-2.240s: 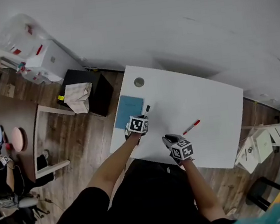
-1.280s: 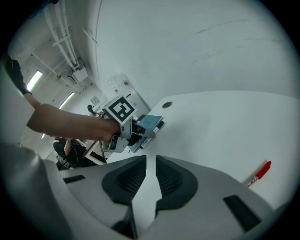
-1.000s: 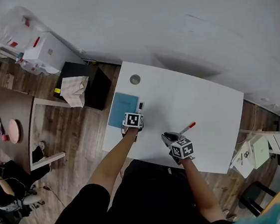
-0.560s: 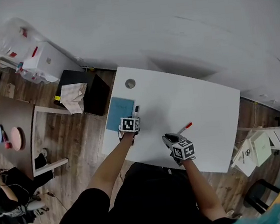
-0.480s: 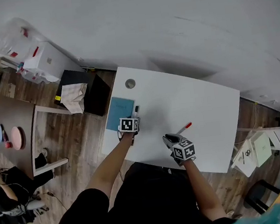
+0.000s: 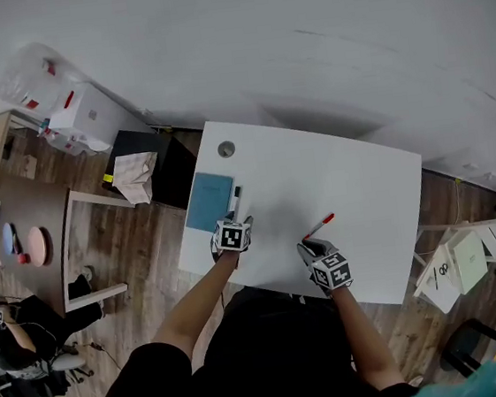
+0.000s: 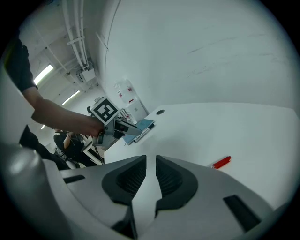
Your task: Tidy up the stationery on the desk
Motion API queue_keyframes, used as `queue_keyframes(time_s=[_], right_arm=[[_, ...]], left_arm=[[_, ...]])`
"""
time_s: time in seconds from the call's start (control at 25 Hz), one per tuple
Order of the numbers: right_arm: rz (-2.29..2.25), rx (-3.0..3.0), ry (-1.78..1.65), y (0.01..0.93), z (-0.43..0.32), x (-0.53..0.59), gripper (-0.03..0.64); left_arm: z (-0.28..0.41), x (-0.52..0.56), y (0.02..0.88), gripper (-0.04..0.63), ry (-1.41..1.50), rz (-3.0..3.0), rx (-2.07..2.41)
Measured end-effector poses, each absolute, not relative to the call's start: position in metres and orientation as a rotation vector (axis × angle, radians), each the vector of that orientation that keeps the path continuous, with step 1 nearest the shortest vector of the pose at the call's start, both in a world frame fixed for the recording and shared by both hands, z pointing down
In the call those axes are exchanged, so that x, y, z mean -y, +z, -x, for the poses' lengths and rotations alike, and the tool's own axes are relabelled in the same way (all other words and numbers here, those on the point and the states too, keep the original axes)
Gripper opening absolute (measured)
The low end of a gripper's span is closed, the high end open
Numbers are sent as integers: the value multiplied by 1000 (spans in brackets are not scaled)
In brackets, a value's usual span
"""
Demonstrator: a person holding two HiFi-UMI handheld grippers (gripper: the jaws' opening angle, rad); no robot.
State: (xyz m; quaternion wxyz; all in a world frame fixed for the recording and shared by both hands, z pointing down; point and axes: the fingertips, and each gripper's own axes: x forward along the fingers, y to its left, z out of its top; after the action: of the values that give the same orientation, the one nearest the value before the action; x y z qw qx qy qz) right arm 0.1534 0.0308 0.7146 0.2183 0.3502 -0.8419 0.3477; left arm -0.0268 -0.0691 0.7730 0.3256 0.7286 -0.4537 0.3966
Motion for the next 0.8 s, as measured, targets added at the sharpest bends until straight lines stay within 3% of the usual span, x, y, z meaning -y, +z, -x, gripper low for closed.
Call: queue_keyframes(time_s=[0.44,0.8], right_arm=[[-1199,2277,980,709,-218,-31,78],[-1338,2252,995,713,-252,-41,78]], left_arm=[[-135,-6,776,238,1230,-2190,712],[-191,-11,795,238,1220,-2174,641]])
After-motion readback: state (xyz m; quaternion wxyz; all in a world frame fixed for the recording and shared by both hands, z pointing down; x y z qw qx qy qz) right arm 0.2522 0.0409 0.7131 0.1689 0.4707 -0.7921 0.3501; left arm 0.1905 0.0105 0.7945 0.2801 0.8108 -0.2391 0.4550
